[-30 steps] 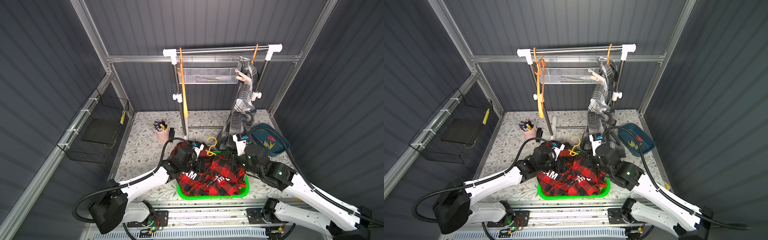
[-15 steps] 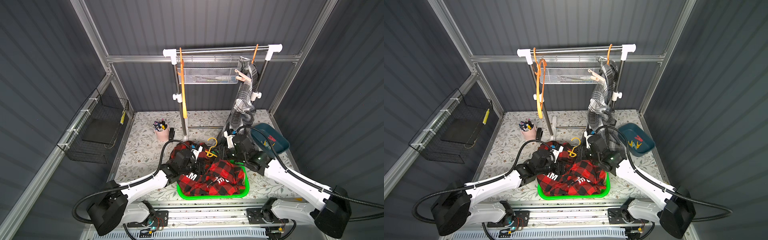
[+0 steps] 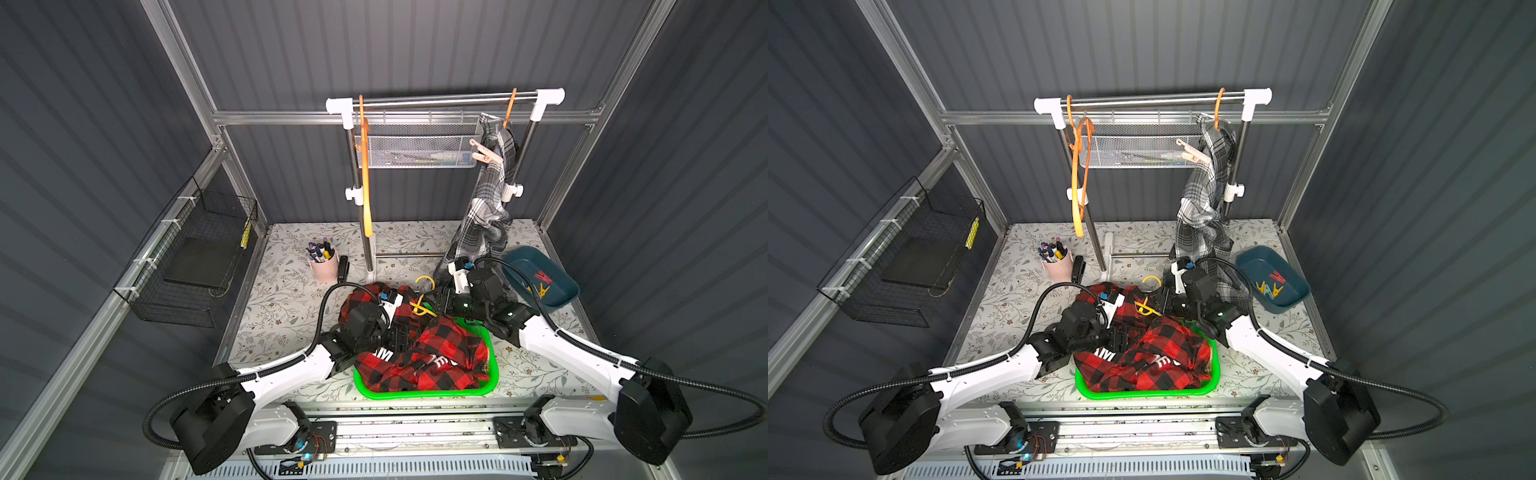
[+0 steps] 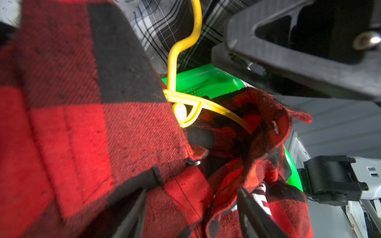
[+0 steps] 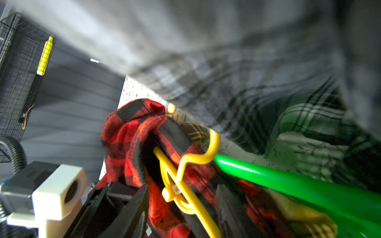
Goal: Remove the clothespins securing long-sleeve shirts to the hanger
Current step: Remove the long-sleeve shirt from the hanger.
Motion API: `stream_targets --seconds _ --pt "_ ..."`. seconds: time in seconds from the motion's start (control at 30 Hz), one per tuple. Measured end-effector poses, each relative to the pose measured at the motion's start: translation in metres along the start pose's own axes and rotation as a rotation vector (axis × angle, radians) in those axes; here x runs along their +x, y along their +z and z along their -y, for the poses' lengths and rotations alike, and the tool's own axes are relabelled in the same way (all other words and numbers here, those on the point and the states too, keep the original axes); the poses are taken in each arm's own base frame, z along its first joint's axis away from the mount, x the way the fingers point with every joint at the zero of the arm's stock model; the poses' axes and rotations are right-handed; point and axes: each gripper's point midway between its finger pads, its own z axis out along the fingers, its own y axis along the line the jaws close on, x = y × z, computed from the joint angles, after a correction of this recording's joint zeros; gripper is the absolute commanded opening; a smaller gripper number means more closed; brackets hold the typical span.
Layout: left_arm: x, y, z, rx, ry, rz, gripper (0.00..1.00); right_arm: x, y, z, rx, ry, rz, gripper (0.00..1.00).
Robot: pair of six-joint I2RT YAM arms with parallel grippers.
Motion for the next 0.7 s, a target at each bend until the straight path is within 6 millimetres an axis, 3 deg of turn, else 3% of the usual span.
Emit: stream_targets --seconds 0.2,0.5,0.63,0.7 --pt "0.000 -0.001 0.000 0.002 -0.005 0.005 0.70 -0.006 0.012 -0.003 -0.034 0.010 0.022 0.54" --pt "0.001 -0.002 0.000 0.002 -0.006 0.003 0.70 -0.007 0.008 -0.031 -0.212 -0.028 0.045 0.50" --pt "0.001 -0.001 0.000 0.002 -0.006 0.003 0.70 -0.008 -0.004 -0.049 -0.297 -0.078 0.059 0.43" --pt "0.002 -0.001 0.000 0.001 -0.006 0.002 0.70 -0.008 -0.010 -0.058 -0.329 -0.112 0.064 0.33"
